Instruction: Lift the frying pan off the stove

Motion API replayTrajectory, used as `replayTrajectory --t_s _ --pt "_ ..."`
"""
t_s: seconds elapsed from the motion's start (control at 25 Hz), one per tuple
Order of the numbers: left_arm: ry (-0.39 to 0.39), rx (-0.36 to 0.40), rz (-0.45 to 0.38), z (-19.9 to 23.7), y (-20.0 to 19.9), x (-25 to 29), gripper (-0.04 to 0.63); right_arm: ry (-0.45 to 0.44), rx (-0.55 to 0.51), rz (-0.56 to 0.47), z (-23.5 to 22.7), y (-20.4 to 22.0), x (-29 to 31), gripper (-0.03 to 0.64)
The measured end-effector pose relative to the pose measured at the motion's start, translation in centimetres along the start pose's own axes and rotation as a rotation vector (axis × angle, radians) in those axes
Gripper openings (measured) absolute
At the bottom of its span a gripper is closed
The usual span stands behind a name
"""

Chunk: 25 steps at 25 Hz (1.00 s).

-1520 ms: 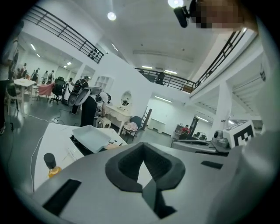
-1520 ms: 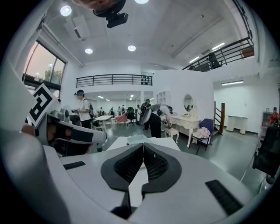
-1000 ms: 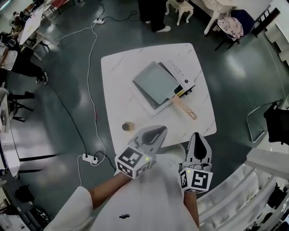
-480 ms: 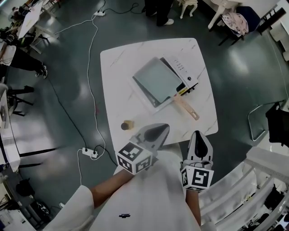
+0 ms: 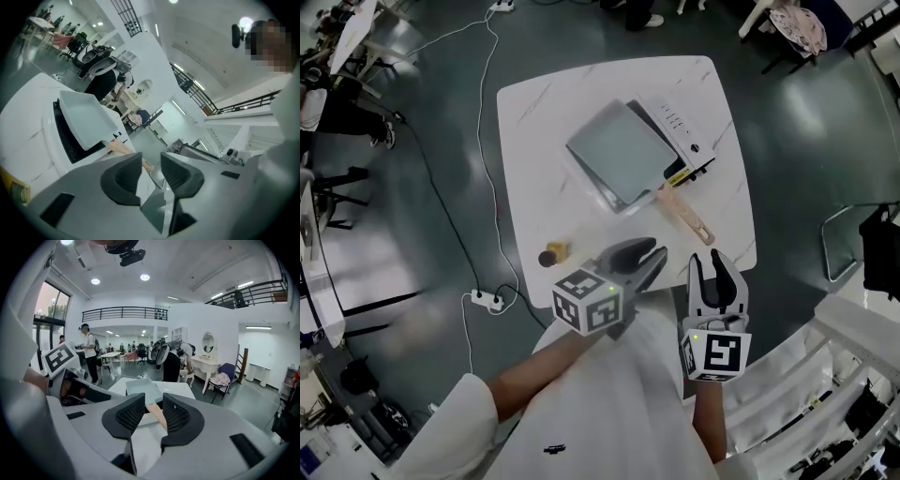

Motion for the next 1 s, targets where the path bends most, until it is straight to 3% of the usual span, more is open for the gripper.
replayTrajectory --t_s 0.04,0.08,0.28,0.56,1.0 --pt "-0.002 -0.013 0.008 0.4 0.1 0.5 0.137 -0.014 -0.008 0.014 -0.2 0.3 0.4 0.109" --pt "-0.005 -0.027 0.013 1.0 0.3 1.0 0.158 -0.033 -0.02 0.029 -0.4 0.7 0.9 0.112" --pt "-0.029 -0.122 0.009 3.6 0.9 3.0 0.158 -0.142 -0.117 0.105 -0.6 3.1 3.2 0.163" --pt "-0.067 -0.137 0.042 6.4 2.0 5.4 0.161 -0.184 -0.276 0.169 -2.4 6.9 6.0 0.17" --pt "-0.061 -0.196 0.019 7.9 1.9 7.8 0.194 -0.238 -0.259 0.216 -2.9 10.0 8.0 0.172"
Point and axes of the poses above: the fingertips, and each gripper's own axes: x forward along the fingers, z to its left, y out of its underside, the point moved 1 cm from there along -x, backward along the fingers, and after that the axes turned 6 degrees about y, right-handed, at the moved point
